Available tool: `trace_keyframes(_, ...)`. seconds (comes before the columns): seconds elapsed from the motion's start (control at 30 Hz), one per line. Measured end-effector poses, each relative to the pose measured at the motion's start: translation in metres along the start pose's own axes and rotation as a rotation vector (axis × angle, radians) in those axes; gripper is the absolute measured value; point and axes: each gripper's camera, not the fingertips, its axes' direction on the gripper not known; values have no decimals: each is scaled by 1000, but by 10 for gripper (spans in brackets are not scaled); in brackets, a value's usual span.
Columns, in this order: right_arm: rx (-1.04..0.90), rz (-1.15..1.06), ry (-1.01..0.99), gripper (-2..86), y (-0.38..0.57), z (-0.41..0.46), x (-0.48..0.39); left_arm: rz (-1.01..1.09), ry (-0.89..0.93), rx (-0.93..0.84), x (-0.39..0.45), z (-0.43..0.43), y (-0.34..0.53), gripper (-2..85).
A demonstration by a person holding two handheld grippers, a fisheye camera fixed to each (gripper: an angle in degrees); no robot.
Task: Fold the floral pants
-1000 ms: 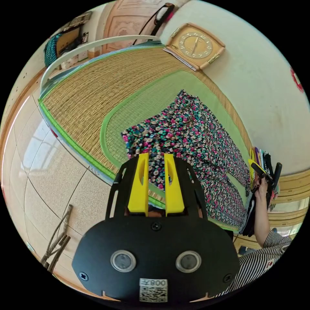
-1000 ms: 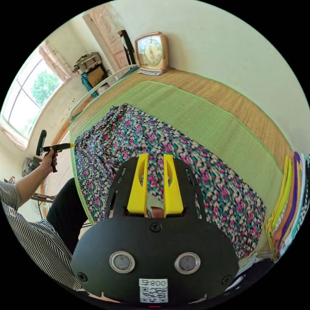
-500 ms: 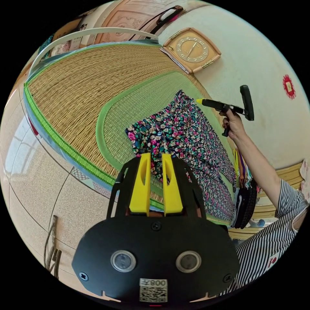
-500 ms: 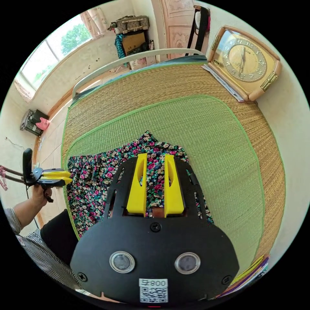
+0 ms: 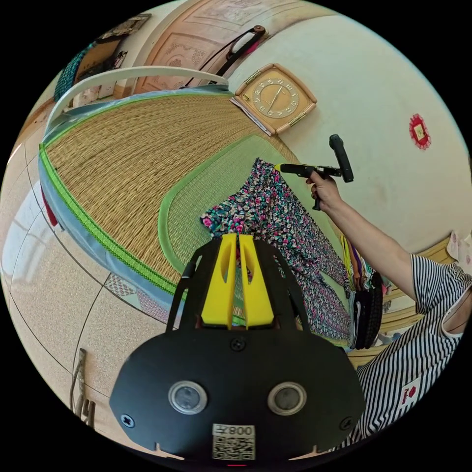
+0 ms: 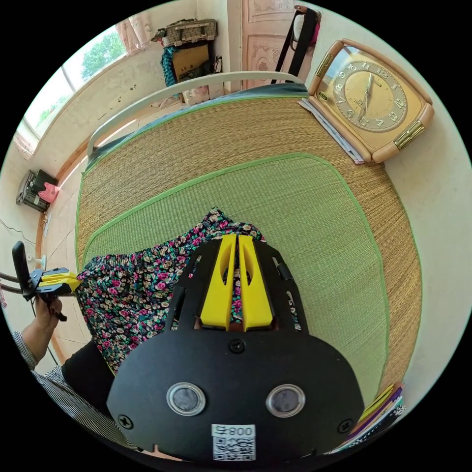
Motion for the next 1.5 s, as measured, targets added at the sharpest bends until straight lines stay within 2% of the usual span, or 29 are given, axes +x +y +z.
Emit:
trace_keyframes(0.2,85,-10,-49,7,-37,-21,-7,14,-30,116,5,-14,-6,17)
trace_keyframes(0.37,-17,53,-75,25,-49,10,-5,-33,-84,1,-2,25,-5,47)
trace_keyframes(0.43,-19,70,-80,36,-37,15,1,-51,-47,22,1,35,0,57)
trace_keyframes(0.57,78,148,-143,45,20,1,24,-41,-42,66,17,46,3,61)
trace_keyframes(0.67,108,204,-146,27,89,-4,28,-28,-58,28,31,69,-1,59)
trace_keyframes(0.73,67,270,-113,15,134,6,29,-30,-59,2,42,89,-5,56)
trace_keyframes(0.87,-57,373,-172,6,216,43,31,12,-39,28,74,112,-14,51)
trace_keyframes(0.93,-9,404,-216,7,240,39,33,64,9,10,104,136,-24,51)
trace_keyframes(1.03,50,505,-172,18,281,22,41,188,66,-75,155,184,-37,53)
trace_keyframes(1.17,131,680,-10,55,372,-12,65,341,186,-213,230,260,-46,61)
trace_keyframes(1.3,86,848,214,68,481,-25,88,521,329,-398,335,366,-43,67)
trace_keyframes(1.5,74,936,262,78,584,-8,96,680,467,-619,482,516,-19,68)
